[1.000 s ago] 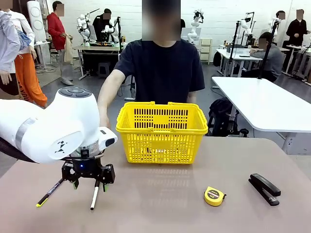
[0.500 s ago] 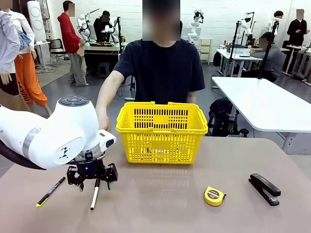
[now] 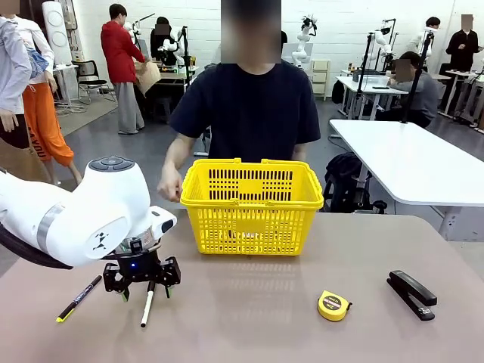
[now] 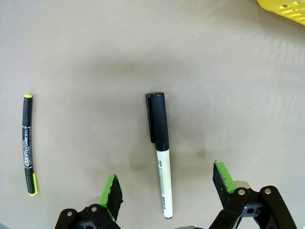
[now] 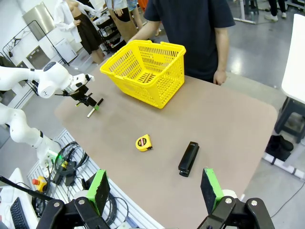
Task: Place the items the person wants into the basket.
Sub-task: Pick up the item the person points to and place it in the Market Basket.
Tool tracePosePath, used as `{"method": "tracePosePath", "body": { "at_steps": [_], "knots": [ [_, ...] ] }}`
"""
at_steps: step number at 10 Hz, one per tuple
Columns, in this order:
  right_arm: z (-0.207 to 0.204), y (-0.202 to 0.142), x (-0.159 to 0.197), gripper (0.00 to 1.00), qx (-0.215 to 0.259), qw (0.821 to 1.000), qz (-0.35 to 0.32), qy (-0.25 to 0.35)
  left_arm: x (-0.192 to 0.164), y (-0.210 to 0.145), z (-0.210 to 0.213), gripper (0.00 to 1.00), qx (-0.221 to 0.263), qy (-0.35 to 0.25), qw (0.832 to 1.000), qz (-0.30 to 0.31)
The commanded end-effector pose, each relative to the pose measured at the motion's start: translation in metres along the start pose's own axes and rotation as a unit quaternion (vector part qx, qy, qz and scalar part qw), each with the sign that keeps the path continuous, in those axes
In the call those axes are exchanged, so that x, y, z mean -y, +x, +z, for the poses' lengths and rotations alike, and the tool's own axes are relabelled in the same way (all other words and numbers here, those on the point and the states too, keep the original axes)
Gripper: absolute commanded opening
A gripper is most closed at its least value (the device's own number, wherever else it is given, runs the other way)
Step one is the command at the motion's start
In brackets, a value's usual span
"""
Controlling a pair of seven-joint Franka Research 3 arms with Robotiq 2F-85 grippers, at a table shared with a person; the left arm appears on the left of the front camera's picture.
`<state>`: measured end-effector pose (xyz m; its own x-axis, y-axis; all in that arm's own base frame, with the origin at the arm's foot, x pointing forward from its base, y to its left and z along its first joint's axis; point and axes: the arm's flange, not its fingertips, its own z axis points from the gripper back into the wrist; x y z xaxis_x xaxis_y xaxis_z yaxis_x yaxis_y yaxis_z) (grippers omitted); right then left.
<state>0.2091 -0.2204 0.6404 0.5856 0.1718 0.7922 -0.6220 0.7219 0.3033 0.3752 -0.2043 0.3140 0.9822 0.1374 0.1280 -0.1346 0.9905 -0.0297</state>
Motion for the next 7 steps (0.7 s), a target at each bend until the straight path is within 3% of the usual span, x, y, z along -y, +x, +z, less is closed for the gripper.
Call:
{"method": "tracePosePath", "body": {
  "at_steps": [1,2,3,5,6,7],
  "knots": [
    [-0.0002,0.0006,0.0003,1.0,0.012,1.0,0.005,0.011,-0.0087,-0.0121,-0.0047,0.42,0.016,-0.007,1.0,-0.001],
    [-0.0002,0.0006,0.0003,1.0,0.012,1.0,0.005,0.011,-0.0109,-0.0096,-0.0052,0.41,0.005,-0.008,1.0,-0.003],
    [-0.0002,0.0006,0.0003,1.0,0.012,1.0,0.005,0.011,-0.0103,-0.0133,-0.0104,0.0,-0.002,-0.008,1.0,0.002],
    [-0.0002,0.0006,0.0003,1.0,0.012,1.0,0.005,0.011,-0.011,-0.0098,-0.0106,0.0,-0.012,-0.002,1.0,-0.002],
    [-0.0002,0.0006,0.0003,1.0,0.012,1.0,0.005,0.011,-0.0109,-0.0099,-0.0108,0.15,-0.015,-0.002,1.0,-0.004],
    [-0.0002,0.0006,0.0003,1.0,0.012,1.0,0.005,0.011,-0.0098,-0.0128,-0.0128,0.06,-0.014,-0.003,1.0,-0.002]
  ]
}}
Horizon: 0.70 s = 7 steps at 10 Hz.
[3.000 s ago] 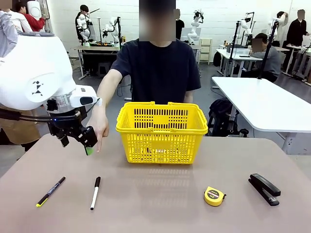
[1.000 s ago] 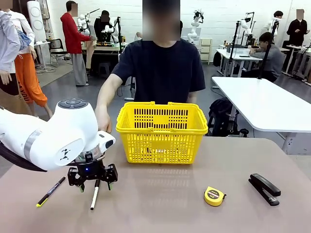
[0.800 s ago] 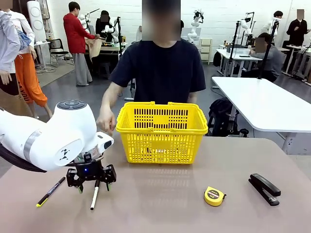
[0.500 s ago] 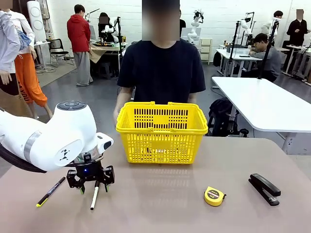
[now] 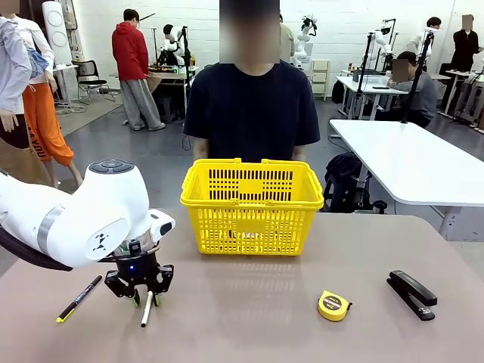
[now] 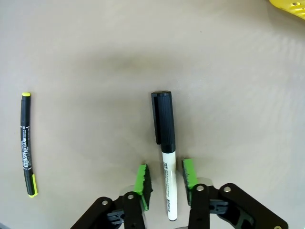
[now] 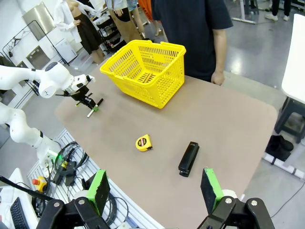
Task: Place the items the person wants into the basket.
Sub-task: Pick up the item the person points to and place it in the Market Basket.
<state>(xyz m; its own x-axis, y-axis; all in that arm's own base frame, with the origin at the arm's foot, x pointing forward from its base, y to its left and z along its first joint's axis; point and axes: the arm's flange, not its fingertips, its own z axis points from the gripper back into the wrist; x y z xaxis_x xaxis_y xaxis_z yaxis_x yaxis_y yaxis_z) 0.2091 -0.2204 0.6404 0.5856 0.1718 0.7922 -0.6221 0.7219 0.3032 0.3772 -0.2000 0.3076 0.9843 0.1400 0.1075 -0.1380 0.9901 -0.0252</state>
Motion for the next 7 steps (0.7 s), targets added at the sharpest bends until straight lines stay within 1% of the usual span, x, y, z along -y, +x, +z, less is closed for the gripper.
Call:
{"method": "tracePosePath", "body": {
  "at_steps": [1,4,7],
  "knots": [
    [0.0,0.001,0.0,1.0,0.012,1.0,0.004,0.011,-0.006,-0.014,-0.006,0.0,-0.004,-0.006,1.0,-0.005],
    [0.0,0.001,0.0,1.0,0.012,1.0,0.004,0.011,-0.005,-0.014,-0.006,0.0,-0.006,-0.004,1.0,-0.008],
    [0.0,0.001,0.0,1.0,0.012,1.0,0.004,0.011,-0.004,-0.015,0.007,0.0,-0.004,-0.005,0.999,-0.041]
  ]
}}
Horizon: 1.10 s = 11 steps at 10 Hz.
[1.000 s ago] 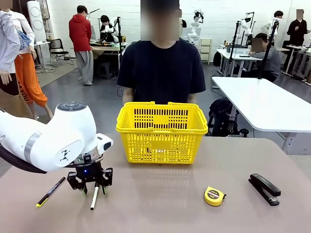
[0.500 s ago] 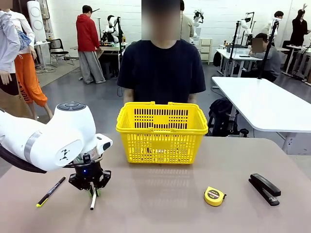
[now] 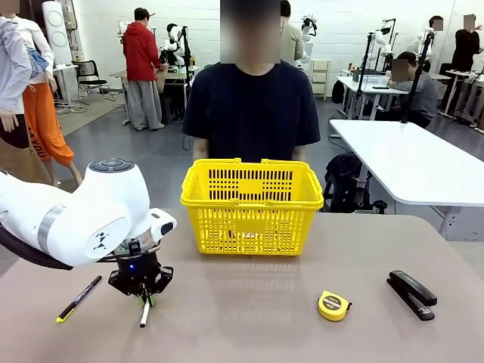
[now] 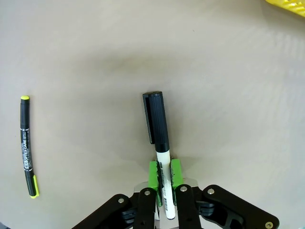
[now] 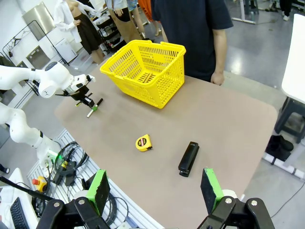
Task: Place the items the person wants into the basket.
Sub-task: Pick up the item the person points to and place it in the Market Basket.
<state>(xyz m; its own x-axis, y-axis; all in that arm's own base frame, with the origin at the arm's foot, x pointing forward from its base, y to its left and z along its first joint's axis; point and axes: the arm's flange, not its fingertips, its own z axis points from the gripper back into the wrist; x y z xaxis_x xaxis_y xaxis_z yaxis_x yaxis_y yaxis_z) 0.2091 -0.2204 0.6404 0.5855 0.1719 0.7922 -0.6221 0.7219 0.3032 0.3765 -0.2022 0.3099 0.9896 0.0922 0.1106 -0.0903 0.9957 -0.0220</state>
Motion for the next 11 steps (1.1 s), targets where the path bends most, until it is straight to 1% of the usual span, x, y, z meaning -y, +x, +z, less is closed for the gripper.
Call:
{"method": "tracePosePath", "body": {
  "at_steps": [1,2,3,5,6,7,8,9,10,11],
  "knots": [
    [0.0,0.001,0.0,1.0,0.012,1.0,0.004,0.011,-0.004,-0.015,0.031,0.0,-0.022,-0.018,0.999,-0.046],
    [0.0,0.001,0.0,1.0,0.012,1.0,0.004,0.011,-0.006,-0.016,0.087,0.0,-0.006,-0.025,0.996,-0.08],
    [0.0,0.001,0.0,1.0,0.012,1.0,0.004,0.011,-0.01,-0.021,0.141,0.0,-0.004,-0.033,0.994,-0.108],
    [0.0,0.001,0.0,1.0,0.012,1.0,0.004,0.011,-0.007,-0.033,0.224,0.0,0.029,-0.017,0.991,-0.132],
    [0.0,0.001,0.0,1.0,0.012,1.0,0.004,0.011,-0.003,-0.032,0.259,0.0,0.044,-0.009,0.988,-0.148],
    [0.0,0.001,0.0,1.0,0.012,1.0,0.004,0.011,0.002,-0.04,0.275,0.0,0.049,-0.008,0.986,-0.16],
    [0.0,0.001,0.0,1.0,0.012,1.0,0.004,0.011,0.004,-0.047,0.283,0.0,0.053,-0.013,0.985,-0.161],
    [0.0,0.001,0.0,1.0,0.012,1.0,0.004,0.011,0.002,-0.045,0.288,0.0,0.055,-0.007,0.985,-0.161],
    [0.0,0.001,0.0,1.0,0.012,1.0,0.004,0.011,0.0,-0.056,0.298,0.0,0.056,-0.017,0.987,-0.148],
    [0.0,0.001,0.0,1.0,0.012,1.0,0.004,0.011,0.0,-0.056,0.298,0.0,0.056,-0.017,0.987,-0.148]
  ]
}}
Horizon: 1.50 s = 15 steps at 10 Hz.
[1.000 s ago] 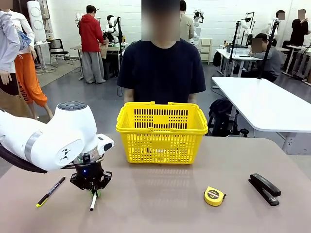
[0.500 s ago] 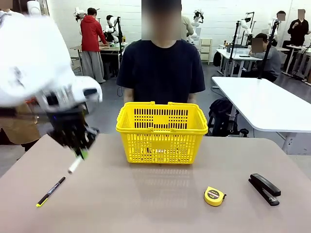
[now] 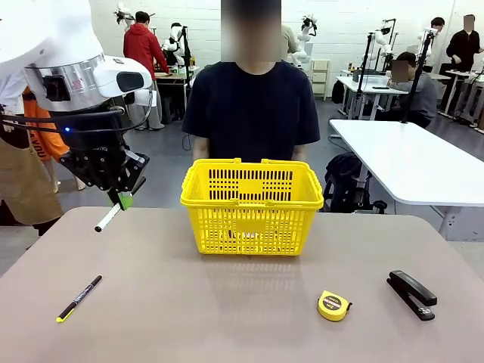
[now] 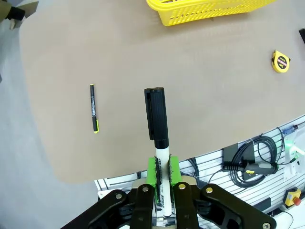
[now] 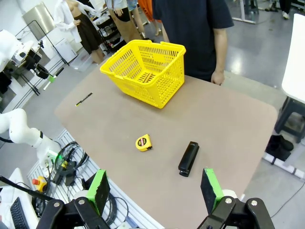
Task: Place the items the person wants into the basket.
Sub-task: Pick up the item the person points to and place it in the Market Basket.
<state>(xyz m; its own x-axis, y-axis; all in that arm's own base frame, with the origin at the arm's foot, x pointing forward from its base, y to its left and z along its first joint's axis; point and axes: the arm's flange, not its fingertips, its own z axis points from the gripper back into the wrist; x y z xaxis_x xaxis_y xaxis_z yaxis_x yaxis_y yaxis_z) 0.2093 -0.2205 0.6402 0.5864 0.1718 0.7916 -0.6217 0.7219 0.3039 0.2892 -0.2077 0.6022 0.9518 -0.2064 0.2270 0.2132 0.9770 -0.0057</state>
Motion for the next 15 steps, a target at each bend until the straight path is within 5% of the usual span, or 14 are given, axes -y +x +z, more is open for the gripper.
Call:
{"method": "tracePosePath", "body": {
  "at_steps": [1,2,4,6,8,11,15],
  "knots": [
    [0.0,0.001,0.0,1.0,0.012,1.0,0.005,0.011,-0.003,-0.003,-0.002,0.0,-0.001,0.001,1.0,0.003],
    [0.0,0.001,0.0,1.0,0.012,1.0,0.005,0.011,0.0,0.0,0.0,0.12,0.0,0.0,1.0,0.0],
    [0.0,0.001,0.0,1.0,0.012,1.0,0.005,0.011,-0.003,0.089,0.013,0.12,-0.01,-0.007,0.991,-0.13],
    [0.0,0.001,0.0,1.0,0.012,1.0,0.005,0.011,0.013,0.188,-0.01,0.12,-0.077,-0.019,0.966,-0.245],
    [0.0,0.001,0.0,1.0,0.012,1.0,0.005,0.011,0.031,0.249,-0.029,0.12,-0.11,-0.011,0.926,-0.361],
    [0.0,0.001,0.0,1.0,0.012,1.0,0.005,0.011,0.08,0.295,-0.057,0.12,-0.083,0.015,0.909,-0.409],
    [0.0,0.001,0.0,1.0,0.012,1.0,0.005,0.011,0.118,0.307,-0.083,0.12,-0.039,-0.011,0.901,-0.433]
  ]
}}
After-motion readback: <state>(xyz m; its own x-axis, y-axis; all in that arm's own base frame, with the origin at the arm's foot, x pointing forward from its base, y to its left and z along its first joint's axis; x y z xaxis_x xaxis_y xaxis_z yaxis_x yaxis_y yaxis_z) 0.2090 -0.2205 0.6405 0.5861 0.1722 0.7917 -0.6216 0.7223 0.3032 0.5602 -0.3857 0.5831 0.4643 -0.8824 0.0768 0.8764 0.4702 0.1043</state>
